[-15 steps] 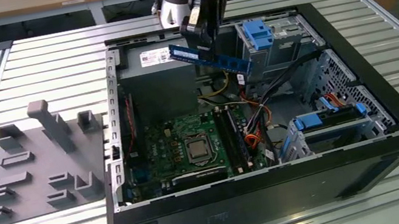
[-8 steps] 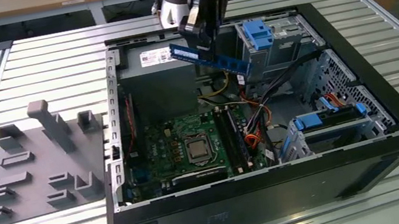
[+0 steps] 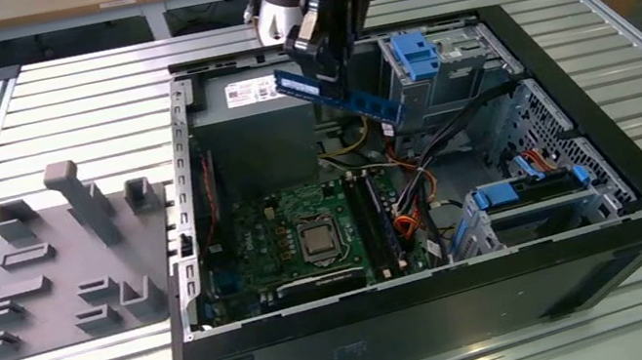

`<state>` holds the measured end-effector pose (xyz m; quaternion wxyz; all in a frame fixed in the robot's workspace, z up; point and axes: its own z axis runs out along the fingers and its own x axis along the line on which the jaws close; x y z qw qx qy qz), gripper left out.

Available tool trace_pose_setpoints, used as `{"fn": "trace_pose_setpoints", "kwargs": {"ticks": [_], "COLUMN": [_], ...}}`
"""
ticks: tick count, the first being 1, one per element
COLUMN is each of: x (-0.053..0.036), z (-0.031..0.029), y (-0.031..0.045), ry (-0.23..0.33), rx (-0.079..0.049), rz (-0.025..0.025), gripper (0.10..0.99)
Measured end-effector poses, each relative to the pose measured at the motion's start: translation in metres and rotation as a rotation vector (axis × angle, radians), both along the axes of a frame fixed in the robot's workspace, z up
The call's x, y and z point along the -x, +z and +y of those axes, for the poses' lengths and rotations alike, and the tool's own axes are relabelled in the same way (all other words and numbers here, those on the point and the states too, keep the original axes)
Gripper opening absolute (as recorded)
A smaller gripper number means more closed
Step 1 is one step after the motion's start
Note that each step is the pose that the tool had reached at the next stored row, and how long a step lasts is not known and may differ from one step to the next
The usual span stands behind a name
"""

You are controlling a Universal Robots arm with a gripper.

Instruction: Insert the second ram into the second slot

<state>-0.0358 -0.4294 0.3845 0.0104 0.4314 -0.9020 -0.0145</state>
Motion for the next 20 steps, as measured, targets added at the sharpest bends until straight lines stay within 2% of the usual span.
{"fn": "trace_pose_setpoints", "kwargs": {"ticks": [5,10,20], "x": [0.0000,0.0000,0.0000], "z": [-0.0065,-0.0067,-0.0067], "y": [-0.0003,-0.0003,-0.0003], "ry": [-0.001,-0.009,-0.059], "rx": [0.000,0.000,0.000], "rz": [0.0000,0.0000,0.0000], "gripper": [0.133,0.133,0.133]}}
